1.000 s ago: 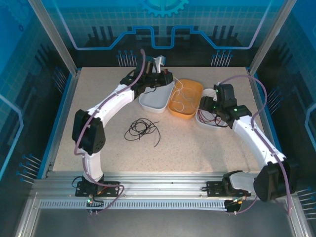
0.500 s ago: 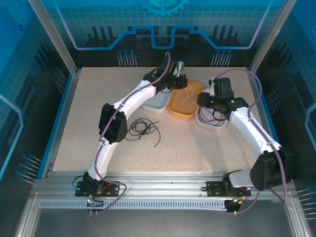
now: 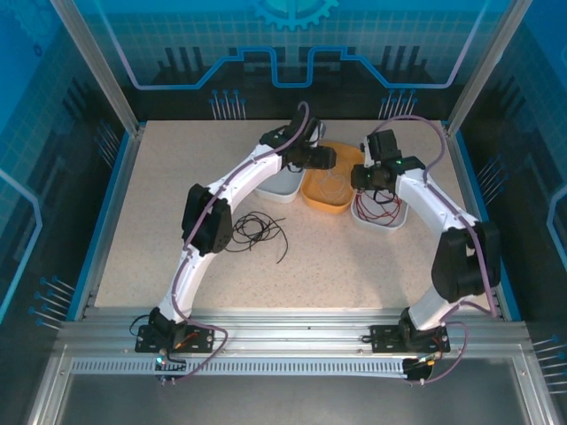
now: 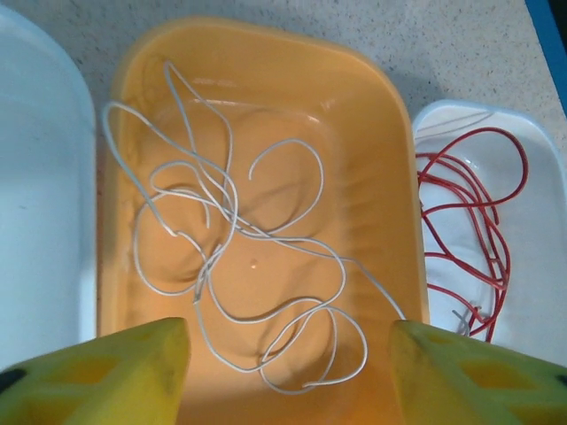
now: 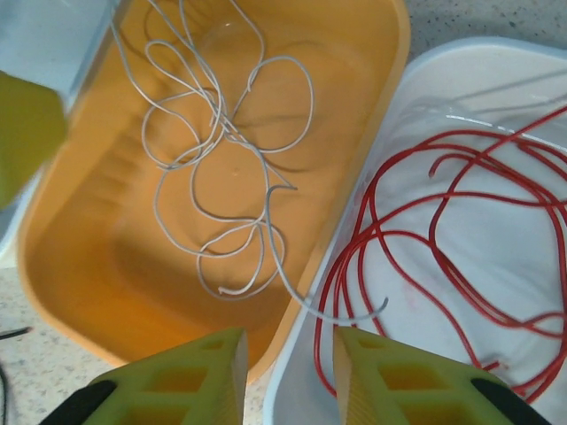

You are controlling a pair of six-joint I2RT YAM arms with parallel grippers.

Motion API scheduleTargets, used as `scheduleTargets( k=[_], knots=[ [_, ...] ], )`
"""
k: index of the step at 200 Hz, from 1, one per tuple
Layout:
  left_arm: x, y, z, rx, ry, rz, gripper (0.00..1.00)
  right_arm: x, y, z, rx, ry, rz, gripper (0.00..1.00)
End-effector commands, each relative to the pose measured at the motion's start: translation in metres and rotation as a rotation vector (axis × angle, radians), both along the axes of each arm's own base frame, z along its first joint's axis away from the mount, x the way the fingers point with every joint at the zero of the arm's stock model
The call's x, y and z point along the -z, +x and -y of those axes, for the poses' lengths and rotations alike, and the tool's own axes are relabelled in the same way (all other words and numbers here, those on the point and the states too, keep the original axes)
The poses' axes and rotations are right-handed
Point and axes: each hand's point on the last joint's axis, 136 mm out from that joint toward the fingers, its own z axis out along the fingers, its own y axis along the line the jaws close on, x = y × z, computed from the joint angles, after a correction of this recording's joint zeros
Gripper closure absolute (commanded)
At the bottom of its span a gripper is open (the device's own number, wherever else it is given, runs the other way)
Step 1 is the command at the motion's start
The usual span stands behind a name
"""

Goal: Untangle the cables

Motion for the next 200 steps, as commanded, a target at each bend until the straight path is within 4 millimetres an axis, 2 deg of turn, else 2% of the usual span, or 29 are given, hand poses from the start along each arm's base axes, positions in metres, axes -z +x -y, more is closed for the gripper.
scheduleTargets(
  k=[1, 35, 57, 91, 138, 161, 186, 200],
  knots=[
    [-0.075, -0.003, -0.027, -0.050, -0.022, 0.128, 0.31, 0.006, 0.006, -0.005, -0.056, -0.088, -0.035, 0.70],
    [-0.107, -0.015, -0.055, -0.103, -0.047, 0.193, 0.15, 0.022, 0.019, -0.010, -0.087, -0.193, -0.085, 0.70],
    [-0.111, -0.026, -0.072, -0.132, -0.061, 0.196, 0.01, 0.034, 0.024, -0.016, -0.113, -0.224, -0.121, 0.68],
    [-0.111, -0.041, -0.092, -0.164, -0.055, 0.194, 0.01, 0.051, 0.030, -0.027, -0.150, -0.262, -0.164, 0.68],
    [-0.107, -0.062, -0.121, -0.209, -0.084, 0.187, 0.01, 0.066, 0.040, -0.025, -0.132, -0.314, -0.200, 0.68],
    [-0.108, -0.073, -0.138, -0.236, -0.089, 0.193, 0.01, 0.069, 0.043, -0.028, -0.140, -0.315, -0.213, 0.76],
    [-0.108, -0.087, -0.161, -0.283, -0.100, 0.200, 0.01, 0.063, 0.045, -0.037, -0.159, -0.310, -0.205, 1.00],
    [-0.111, -0.094, -0.175, -0.311, -0.108, 0.209, 0.01, 0.052, 0.045, -0.047, -0.178, -0.303, -0.181, 1.00]
  ],
)
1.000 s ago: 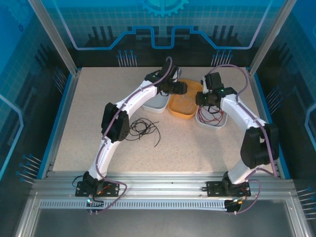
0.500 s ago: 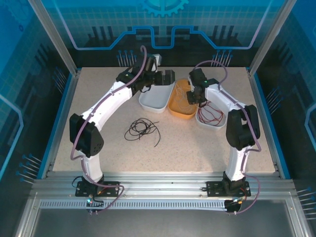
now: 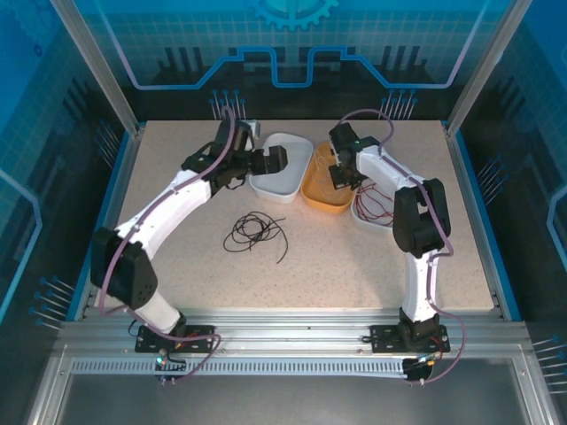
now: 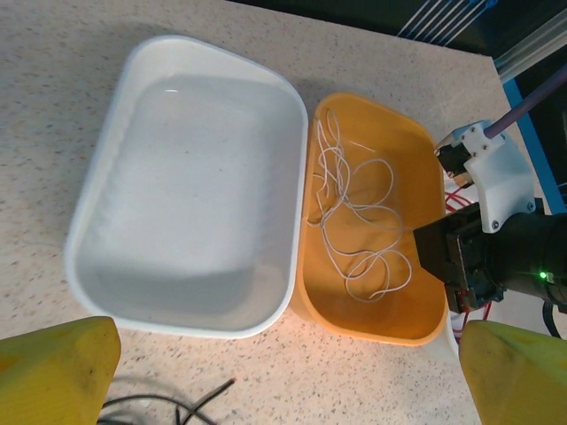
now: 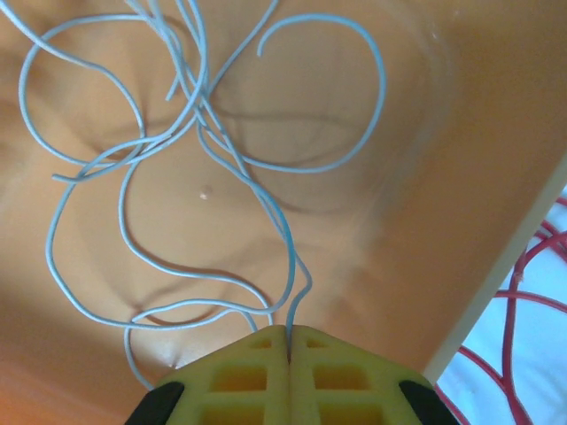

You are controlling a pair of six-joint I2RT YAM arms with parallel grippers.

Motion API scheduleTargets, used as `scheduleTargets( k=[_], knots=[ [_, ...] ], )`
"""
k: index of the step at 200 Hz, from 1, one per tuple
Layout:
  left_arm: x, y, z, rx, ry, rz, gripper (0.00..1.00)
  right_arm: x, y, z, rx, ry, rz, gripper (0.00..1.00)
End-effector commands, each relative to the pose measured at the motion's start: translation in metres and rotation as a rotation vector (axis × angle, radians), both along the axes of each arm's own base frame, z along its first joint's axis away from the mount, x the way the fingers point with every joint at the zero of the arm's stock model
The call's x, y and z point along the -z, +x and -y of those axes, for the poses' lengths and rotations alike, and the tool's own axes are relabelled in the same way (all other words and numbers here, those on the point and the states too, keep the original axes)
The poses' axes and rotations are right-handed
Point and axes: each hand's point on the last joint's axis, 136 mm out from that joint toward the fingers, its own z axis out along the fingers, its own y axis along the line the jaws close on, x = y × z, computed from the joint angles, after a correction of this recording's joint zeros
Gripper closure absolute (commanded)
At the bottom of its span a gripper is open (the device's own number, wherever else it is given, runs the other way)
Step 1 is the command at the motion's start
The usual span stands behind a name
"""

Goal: Untangle the cables

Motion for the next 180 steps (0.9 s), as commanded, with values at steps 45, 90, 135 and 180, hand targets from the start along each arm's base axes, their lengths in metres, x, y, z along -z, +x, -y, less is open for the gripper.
scheduleTargets(
  k=[45, 90, 135, 180],
  knots=[
    [-0.021, -0.031, -0.054, -0.140, -0.070, 0.073, 0.01, -0.035, 0.005, -0.049, -0.067, 0.090, 0.047, 0.98],
    [-0.010, -0.042, -0.062, -0.160, -0.078, 0.050, 0.01, -0.002, 0.014, -0.080, -0.067, 0.190, -0.020, 0.97],
    [-0.002, -0.047, -0.065, -0.169, -0.074, 0.029, 0.01, 0.027, 0.024, -0.087, -0.021, 0.207, -0.049, 1.00],
    [0.008, -0.057, -0.071, -0.177, -0.058, 0.001, 0.01, 0.008, 0.008, -0.092, -0.059, 0.193, -0.039, 0.82]
  ],
)
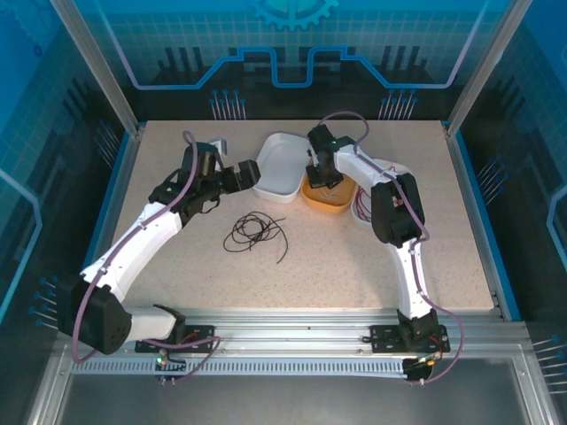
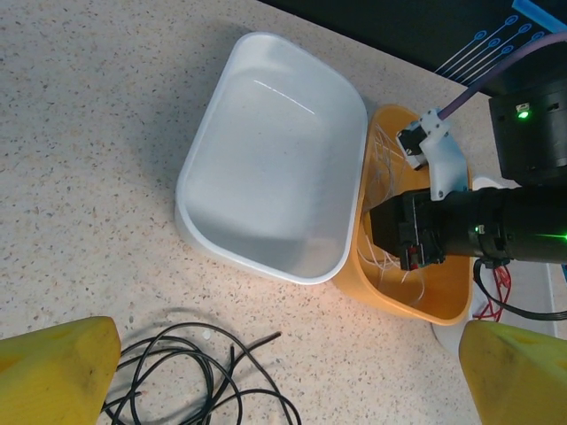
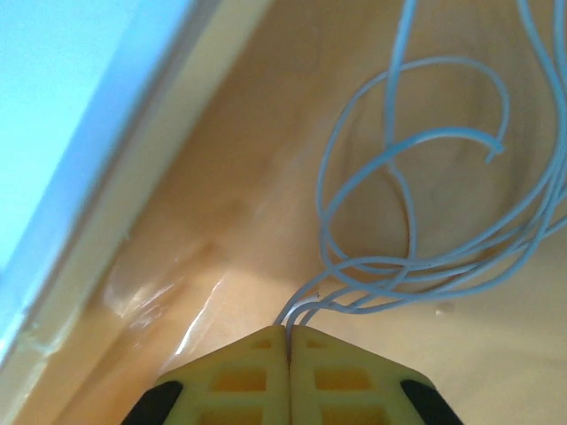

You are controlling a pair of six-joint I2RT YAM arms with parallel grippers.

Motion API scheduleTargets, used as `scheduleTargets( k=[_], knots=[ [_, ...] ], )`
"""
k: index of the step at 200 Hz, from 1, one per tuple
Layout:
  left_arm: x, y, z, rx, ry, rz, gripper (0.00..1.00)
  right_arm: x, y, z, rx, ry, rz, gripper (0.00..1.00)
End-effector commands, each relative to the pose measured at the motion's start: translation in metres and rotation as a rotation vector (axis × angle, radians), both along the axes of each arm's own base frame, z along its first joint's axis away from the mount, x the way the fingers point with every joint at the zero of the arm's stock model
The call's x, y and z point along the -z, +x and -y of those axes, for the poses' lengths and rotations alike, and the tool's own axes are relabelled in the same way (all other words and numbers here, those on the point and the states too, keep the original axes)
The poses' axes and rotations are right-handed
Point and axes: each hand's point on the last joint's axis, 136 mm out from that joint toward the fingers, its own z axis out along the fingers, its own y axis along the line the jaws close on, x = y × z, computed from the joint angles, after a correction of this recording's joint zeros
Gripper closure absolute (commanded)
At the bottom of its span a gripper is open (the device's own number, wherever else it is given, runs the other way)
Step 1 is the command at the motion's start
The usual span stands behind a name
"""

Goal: Untangle the cables

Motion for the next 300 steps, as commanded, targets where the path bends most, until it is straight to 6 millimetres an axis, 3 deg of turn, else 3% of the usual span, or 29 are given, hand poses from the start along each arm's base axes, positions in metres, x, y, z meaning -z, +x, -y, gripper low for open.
scheduleTargets(
  k=[1, 35, 60, 91, 115, 129, 157, 179, 207, 262, 287, 300],
  knots=[
    [0.000, -0.007, -0.011, -0.038, 0.002, -0.004, 0.01, -0.032, -0.012, -0.013, -0.028, 0.015, 0.037, 0.81],
    [0.013, -0.017, -0.025, -0.078, 0.002, -0.046, 0.01, -0.089, -0.034, -0.010, -0.047, 0.000, 0.143, 0.68],
    [0.023, -0.027, -0.037, -0.112, -0.004, -0.073, 0.01, -0.119, -0.053, -0.003, -0.033, 0.003, 0.205, 0.60],
    [0.036, -0.041, -0.052, -0.143, 0.000, -0.107, 0.01, -0.140, -0.076, -0.005, -0.041, 0.021, 0.250, 0.58],
    [0.053, -0.054, -0.063, -0.171, 0.008, -0.156, 0.01, -0.149, -0.097, -0.024, -0.093, 0.059, 0.274, 0.58],
    [0.069, -0.062, -0.068, -0.184, -0.007, -0.198, 0.01, -0.146, -0.113, -0.042, -0.137, 0.089, 0.282, 0.58],
    [0.100, -0.079, -0.078, -0.222, -0.033, -0.286, 0.01, -0.112, -0.150, -0.077, -0.189, 0.146, 0.218, 0.59],
    [0.115, -0.089, -0.084, -0.242, -0.030, -0.321, 0.01, -0.077, -0.175, -0.091, -0.152, 0.151, 0.148, 0.61],
    [0.129, -0.098, -0.088, -0.251, -0.014, -0.346, 0.01, -0.046, -0.200, -0.104, -0.098, 0.164, 0.119, 0.58],
    [0.164, -0.107, -0.084, -0.230, -0.013, -0.433, 0.12, -0.020, -0.206, -0.098, 0.001, 0.152, 0.096, 0.57],
    [0.170, -0.105, -0.077, -0.214, -0.045, -0.440, 0.12, -0.033, -0.201, -0.099, -0.002, 0.169, 0.124, 0.56],
    [0.173, -0.103, -0.076, -0.213, -0.049, -0.446, 0.12, -0.043, -0.198, -0.101, 0.003, 0.172, 0.140, 0.50]
  ],
)
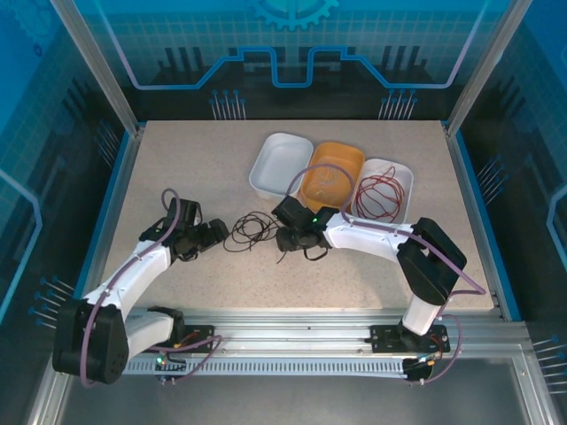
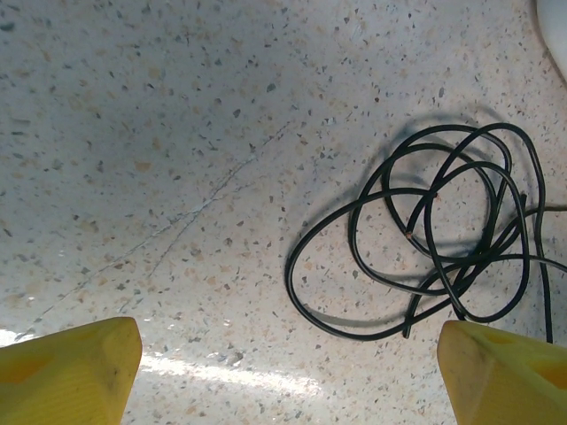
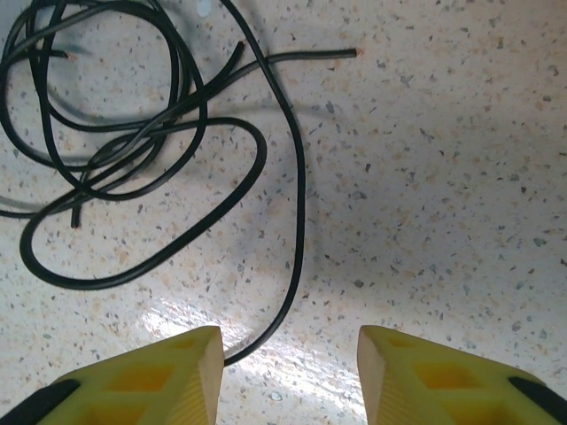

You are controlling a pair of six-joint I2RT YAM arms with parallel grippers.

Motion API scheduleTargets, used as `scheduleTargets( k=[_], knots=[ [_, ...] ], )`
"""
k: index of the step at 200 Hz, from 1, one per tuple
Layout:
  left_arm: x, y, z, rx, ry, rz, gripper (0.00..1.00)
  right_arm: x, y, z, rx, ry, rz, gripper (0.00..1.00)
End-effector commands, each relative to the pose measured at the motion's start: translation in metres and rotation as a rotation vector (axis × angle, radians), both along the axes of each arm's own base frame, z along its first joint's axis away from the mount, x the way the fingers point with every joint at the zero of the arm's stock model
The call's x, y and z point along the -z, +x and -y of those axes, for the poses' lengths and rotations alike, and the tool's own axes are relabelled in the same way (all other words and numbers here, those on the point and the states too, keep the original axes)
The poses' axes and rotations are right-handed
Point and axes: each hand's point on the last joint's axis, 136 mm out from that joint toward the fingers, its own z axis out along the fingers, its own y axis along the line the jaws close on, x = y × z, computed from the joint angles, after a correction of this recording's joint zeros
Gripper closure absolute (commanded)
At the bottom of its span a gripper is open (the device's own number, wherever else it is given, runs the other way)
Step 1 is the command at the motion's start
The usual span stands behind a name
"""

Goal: Untangle the cables

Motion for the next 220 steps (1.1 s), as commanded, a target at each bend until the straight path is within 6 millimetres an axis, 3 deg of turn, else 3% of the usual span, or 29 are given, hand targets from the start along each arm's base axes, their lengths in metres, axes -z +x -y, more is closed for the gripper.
scheduleTargets(
  k=[1, 26, 53, 84, 163, 192, 205, 220],
  knots=[
    [0.005, 0.005, 0.006, 0.004, -0.046, 0.001, 0.12, -0.018, 0.010, -0.002, 0.043, 0.019, 0.043, 0.49],
    [0.010, 0.009, 0.009, 0.010, -0.059, -0.008, 0.11, -0.026, 0.015, -0.005, 0.075, 0.026, 0.051, 0.34],
    [0.014, 0.012, 0.012, 0.011, -0.075, -0.015, 0.11, -0.023, 0.023, -0.019, 0.097, 0.052, 0.030, 0.27],
    [0.015, 0.012, 0.013, 0.015, -0.078, -0.018, 0.11, -0.010, 0.033, -0.039, 0.088, 0.063, -0.018, 0.26],
    [0.010, 0.019, 0.019, 0.011, -0.117, 0.008, 0.11, 0.019, 0.025, -0.043, 0.105, 0.082, -0.109, 0.29],
    [0.011, 0.020, 0.021, 0.013, -0.123, 0.005, 0.11, 0.032, 0.027, -0.046, 0.113, 0.100, -0.141, 0.39],
    [0.011, 0.019, 0.021, 0.017, -0.121, 0.003, 0.11, 0.034, 0.027, -0.046, 0.113, 0.109, -0.148, 0.53],
    [0.012, 0.019, 0.021, 0.025, -0.121, 0.000, 0.11, 0.027, 0.026, -0.046, 0.102, 0.109, -0.130, 0.80]
  ],
)
